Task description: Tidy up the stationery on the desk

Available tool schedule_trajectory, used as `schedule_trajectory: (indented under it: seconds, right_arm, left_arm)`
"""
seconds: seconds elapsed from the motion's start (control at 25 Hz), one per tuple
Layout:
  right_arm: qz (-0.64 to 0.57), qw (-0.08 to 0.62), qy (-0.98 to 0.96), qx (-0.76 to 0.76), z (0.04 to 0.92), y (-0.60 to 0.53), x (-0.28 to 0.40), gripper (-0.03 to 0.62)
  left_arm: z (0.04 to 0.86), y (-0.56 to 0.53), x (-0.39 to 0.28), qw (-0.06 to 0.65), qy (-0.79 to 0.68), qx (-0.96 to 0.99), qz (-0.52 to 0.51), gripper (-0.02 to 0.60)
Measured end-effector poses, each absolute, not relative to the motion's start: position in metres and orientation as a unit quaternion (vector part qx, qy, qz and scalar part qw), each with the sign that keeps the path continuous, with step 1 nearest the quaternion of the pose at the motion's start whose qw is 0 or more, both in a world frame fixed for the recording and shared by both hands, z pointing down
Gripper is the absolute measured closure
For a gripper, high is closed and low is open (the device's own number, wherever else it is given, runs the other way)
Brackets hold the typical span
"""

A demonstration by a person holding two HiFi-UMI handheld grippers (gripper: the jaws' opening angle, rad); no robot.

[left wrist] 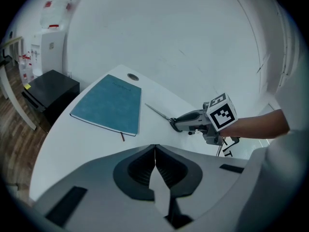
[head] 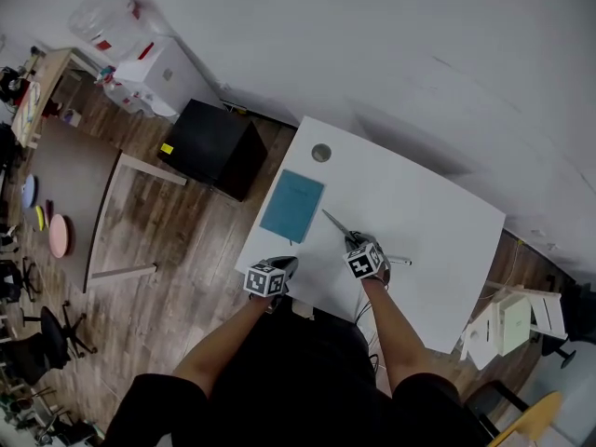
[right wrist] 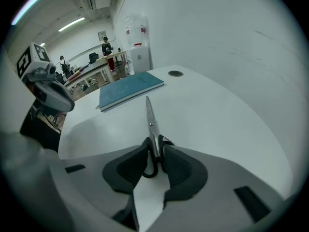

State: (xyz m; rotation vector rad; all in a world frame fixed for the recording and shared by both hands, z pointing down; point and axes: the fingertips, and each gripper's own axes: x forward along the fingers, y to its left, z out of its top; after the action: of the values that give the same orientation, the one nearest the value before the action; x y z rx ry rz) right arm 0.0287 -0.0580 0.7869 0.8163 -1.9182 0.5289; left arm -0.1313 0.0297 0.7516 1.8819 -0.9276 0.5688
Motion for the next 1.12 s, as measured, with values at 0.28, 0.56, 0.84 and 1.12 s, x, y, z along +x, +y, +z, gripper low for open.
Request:
schedule_trajectory:
  seconds: [0.28,0.56,0.84,1.12]
  right_arm:
    - [0.259,0.44,-0.763,0.396,0.784,-0.052,0.025,0.5]
    - [0.358,0.318,-0.671,0.567,0.771,-0.043,0.056,0.502]
    - [0.418,0.268,-0.575,0.65,0.781,-0.03,0.069,0.502]
    - [0.427,0.261,-0.554,0.665,0.787,-0.031,0.073,0.499]
  left_arm:
    - [0.75,0.025,-0.149,0.459,-0.357,0.778,0.237,0.568]
    - [0.75,0.02,-0.155,0.455,-0.331,0.79,0.244,0.568]
    - [0.745,0.012,-0.145,0.441,-0.317,0.801,0.251,0.568]
    - [0.749,0.014,-0.138,0.439,-0.302,0.805,0.261,0.568]
